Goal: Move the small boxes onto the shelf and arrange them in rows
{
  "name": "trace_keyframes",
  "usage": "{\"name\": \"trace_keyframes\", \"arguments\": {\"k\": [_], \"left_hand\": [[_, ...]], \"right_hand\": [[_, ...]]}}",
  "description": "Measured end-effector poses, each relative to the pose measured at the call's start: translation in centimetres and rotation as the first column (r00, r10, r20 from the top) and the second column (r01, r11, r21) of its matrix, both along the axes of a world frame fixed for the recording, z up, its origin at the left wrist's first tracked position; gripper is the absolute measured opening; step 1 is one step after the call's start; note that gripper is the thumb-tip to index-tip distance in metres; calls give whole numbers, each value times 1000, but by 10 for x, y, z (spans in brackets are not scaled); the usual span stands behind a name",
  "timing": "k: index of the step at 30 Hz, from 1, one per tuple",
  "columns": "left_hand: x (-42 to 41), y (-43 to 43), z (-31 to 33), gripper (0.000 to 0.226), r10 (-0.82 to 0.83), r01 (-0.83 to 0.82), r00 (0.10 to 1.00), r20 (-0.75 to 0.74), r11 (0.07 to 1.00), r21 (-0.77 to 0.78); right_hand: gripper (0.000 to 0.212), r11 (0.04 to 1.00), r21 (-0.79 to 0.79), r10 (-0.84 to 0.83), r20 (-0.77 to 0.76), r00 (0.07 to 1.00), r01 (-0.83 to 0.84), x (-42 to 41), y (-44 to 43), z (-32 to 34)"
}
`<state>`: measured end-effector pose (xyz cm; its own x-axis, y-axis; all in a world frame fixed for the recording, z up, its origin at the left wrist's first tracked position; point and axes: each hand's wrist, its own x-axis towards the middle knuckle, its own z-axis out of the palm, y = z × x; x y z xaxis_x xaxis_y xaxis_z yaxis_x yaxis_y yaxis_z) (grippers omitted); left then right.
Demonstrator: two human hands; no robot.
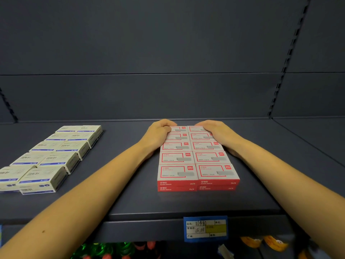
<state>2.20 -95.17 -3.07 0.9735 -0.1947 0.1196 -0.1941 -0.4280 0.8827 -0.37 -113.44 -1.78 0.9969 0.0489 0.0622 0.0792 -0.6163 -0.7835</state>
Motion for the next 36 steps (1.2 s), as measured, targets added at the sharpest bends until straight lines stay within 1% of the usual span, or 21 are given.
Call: {"name": "trace_keyframes", "arguments": {"k": [3,7,8,10,11,12,14,15,16,18,20,21,24,27,30,32,33,34,35,36], "left_hand": [[-2,0,0,21,0,0,1000,-3,1000,15],[-8,-1,2,24,0,0,1000,-6,1000,-5],[-10,-2,3,27,-1,1,1000,-4,1000,-17],[-16,-2,6,31,4,-4,1000,-12,999,-41],[-20,0,6,29,4,-7,999,-40,996,-84],[-24,1,6,27,-6,-10,995,-98,988,-157],[-34,5,4,36,-52,-24,971,-235,951,-308],[-38,6,1,40,-69,-34,959,-276,935,-352],[-43,6,-1,42,-82,-45,949,-305,920,-389],[-51,3,-3,46,-117,-67,931,-346,877,-477],[-53,0,-4,47,-135,-92,916,-377,846,-524],[-52,-1,-5,46,-125,-101,918,-376,843,-528],[-52,-4,-7,43,-51,-101,956,-289,868,-486],[-54,-7,-5,44,-54,-101,957,-285,859,-502],[-56,-7,-3,46,-56,-86,965,-257,857,-509],[-57,-5,-2,46,-72,-71,968,-240,839,-539],[-60,-5,0,48,-77,-66,967,-243,845,-530],[-62,-4,0,45,-85,-60,968,-236,835,-546],[-64,-3,2,50,-52,-79,969,-241,861,-503],[-65,-2,2,51,-55,-61,975,-216,866,-496]], "right_hand": [[40,1000,0,-7,-2,1000,7,-4,1,1],[40,1000,12,-21,-13,1000,21,-5,3,1],[36,998,42,-37,-25,999,38,-5,2,0],[33,975,195,-90,-88,992,105,-8,-1,-4],[36,948,283,-113,-121,986,144,-10,-3,-6],[37,911,376,-126,-138,982,170,-12,-5,-8],[38,815,549,-124,-151,981,188,-20,-8,-14],[45,778,601,-110,-160,981,185,-25,-9,-16],[48,765,619,-91,-164,982,174,-30,-10,-19],[42,783,600,-70,-177,982,164,-36,-9,-22],[45,775,600,-81,-212,974,196,-40,-3,-20],[46,772,603,-85,-217,973,202,-39,-2,-19],[45,758,613,-91,-238,967,223,-36,-1,-19],[46,756,614,-77,-262,962,228,-37,-3,-20],[46,753,621,-89,-234,968,219,-39,-2,-19],[45,748,635,-69,-211,975,191,-41,-2,-18],[45,751,638,-48,-201,978,168,-46,1,-15],[44,746,650,-30,-188,982,148,-45,-2,-17],[44,762,630,-43,-181,983,149,-49,0,-15],[44,782,611,-36,-155,987,125,-48,-1,-15]]}}
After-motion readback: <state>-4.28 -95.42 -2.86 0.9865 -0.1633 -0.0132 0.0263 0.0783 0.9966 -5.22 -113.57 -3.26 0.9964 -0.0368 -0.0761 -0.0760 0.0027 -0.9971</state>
